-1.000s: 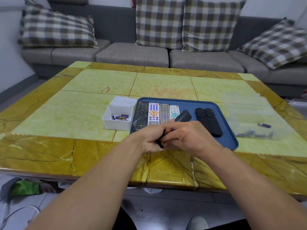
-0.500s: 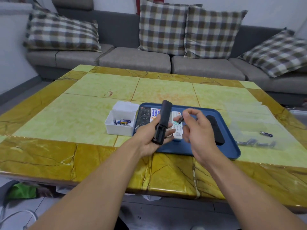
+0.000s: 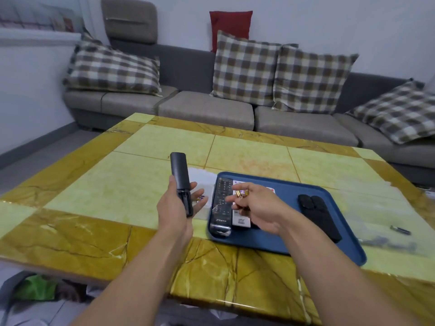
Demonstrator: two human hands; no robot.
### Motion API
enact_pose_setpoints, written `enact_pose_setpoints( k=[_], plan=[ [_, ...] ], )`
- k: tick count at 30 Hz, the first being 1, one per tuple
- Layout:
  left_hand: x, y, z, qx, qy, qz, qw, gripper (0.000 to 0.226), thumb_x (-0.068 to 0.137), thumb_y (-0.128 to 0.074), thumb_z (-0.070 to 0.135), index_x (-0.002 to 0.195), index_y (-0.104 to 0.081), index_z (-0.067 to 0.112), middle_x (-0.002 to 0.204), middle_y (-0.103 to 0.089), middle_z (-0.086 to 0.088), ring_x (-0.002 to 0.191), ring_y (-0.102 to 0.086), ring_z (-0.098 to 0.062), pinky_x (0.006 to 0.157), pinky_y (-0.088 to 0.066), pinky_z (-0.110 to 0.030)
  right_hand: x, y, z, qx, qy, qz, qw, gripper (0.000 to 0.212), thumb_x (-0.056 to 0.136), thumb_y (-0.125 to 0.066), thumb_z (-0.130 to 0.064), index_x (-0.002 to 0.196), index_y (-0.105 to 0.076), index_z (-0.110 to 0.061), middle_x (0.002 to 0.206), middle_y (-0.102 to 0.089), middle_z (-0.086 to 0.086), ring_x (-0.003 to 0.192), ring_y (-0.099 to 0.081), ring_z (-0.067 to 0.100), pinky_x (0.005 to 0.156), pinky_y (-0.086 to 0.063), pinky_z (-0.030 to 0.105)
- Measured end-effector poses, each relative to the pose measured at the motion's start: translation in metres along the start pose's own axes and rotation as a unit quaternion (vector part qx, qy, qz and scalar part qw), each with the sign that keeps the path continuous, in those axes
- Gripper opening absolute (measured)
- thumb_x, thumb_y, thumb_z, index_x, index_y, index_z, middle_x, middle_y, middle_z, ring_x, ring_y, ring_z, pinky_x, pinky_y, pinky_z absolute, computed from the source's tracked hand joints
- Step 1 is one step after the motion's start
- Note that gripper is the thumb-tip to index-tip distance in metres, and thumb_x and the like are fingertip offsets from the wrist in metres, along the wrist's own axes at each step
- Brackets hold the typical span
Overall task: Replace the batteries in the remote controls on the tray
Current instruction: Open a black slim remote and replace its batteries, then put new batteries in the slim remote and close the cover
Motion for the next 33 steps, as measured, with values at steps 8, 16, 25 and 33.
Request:
enact_pose_setpoints(
  k=[8, 16, 25, 33],
  plan=[
    [0.014, 0.032, 0.018, -0.024, -0.025, 0.134, 0.99, 0.039, 0.104, -0.048, 0.043, 0.112, -0.063, 0.007, 0.091, -0.07, -0.011, 0.073, -0.071, -0.024, 0.056, -0.062, -0.033, 0.06, -0.067, -0.036, -0.315, 0.083, -0.006, 0.946, 0.027, 0.089, -0.062, 0.006, 0.108, -0.064, -0.012, 0.102, -0.059, 0.009, 0.09, -0.068, 0.029, 0.088, -0.058, 0.046],
    [0.02, 0.046, 0.024, 0.011, -0.013, 0.136, 0.991, 0.031, 0.104, -0.046, 0.045, 0.105, -0.063, 0.019, 0.093, -0.073, -0.007, 0.075, -0.07, -0.019, 0.054, -0.058, -0.03, 0.084, -0.104, -0.022, -0.535, 0.114, -0.073, 0.834, 0.025, 0.087, -0.068, -0.001, 0.103, -0.071, -0.02, 0.112, -0.067, 0.006, 0.099, -0.066, 0.021, 0.079, -0.056, 0.029],
    [0.006, 0.025, 0.021, 0.07, -0.035, 0.1, 0.992, 0.033, 0.105, -0.045, 0.043, 0.1, -0.065, 0.017, 0.089, -0.076, -0.004, 0.064, -0.065, -0.016, 0.048, -0.048, -0.027, 0.064, -0.054, -0.054, -0.479, 0.22, 0.044, 0.848, 0.022, 0.09, -0.061, -0.004, 0.089, -0.073, -0.022, 0.094, -0.071, -0.001, 0.089, -0.067, 0.018, 0.078, -0.055, 0.031],
    [-0.045, -0.061, -0.047, 0.154, 0.027, -0.071, 0.985, 0.043, 0.105, -0.044, 0.044, 0.097, -0.071, 0.011, 0.072, -0.071, -0.006, 0.051, -0.06, -0.017, 0.038, -0.043, -0.026, 0.015, 0.074, -0.035, -0.42, 0.225, 0.217, 0.852, 0.022, 0.091, -0.057, -0.01, 0.091, -0.072, -0.027, 0.096, -0.072, -0.006, 0.085, -0.066, 0.015, 0.077, -0.057, 0.034]
  ],
)
Point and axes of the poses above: each hand's wrist, its own x-axis towards the middle knuckle, its own y-axis out of the back of the hand, z = x × y, the point moved 2 cm from there along x, towards the middle knuckle
